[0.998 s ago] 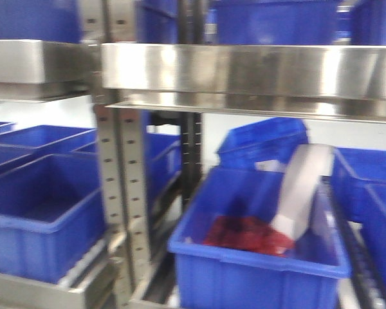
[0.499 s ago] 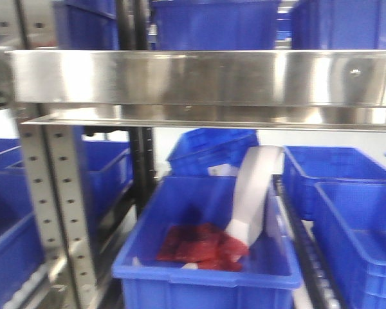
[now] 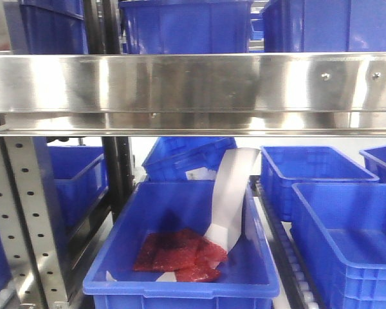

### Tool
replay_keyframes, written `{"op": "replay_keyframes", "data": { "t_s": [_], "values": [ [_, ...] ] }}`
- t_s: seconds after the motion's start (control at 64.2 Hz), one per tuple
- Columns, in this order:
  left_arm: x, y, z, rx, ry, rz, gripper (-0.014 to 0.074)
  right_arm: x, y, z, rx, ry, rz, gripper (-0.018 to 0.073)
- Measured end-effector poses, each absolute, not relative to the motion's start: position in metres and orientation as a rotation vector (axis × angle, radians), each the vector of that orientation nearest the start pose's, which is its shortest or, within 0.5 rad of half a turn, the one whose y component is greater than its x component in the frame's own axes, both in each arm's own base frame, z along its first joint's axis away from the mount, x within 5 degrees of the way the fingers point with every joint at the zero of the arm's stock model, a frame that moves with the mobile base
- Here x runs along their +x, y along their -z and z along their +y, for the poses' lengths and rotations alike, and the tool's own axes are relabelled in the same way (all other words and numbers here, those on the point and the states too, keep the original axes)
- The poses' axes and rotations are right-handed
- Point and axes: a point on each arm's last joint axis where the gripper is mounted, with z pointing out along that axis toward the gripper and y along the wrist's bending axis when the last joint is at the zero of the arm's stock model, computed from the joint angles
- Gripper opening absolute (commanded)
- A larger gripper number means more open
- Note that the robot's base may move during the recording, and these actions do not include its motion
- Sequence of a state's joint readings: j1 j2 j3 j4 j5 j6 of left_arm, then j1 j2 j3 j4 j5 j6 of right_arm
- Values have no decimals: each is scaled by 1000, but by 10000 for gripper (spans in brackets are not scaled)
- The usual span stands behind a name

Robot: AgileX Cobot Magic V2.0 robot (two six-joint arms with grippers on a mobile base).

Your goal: Grab white bin and place on right shelf

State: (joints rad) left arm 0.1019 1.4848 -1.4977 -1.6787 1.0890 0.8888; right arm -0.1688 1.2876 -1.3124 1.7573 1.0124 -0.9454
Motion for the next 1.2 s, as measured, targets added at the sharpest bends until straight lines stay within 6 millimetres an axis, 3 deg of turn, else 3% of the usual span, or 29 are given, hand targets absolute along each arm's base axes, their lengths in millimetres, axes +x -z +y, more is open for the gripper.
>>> {"op": "replay_keyframes", "data": {
  "t_s": [1.2],
  "values": [
    [309,-467,-49,277,1327,1550,-86,261,-474,32,-162,-1230,1458,235]
  ]
}}
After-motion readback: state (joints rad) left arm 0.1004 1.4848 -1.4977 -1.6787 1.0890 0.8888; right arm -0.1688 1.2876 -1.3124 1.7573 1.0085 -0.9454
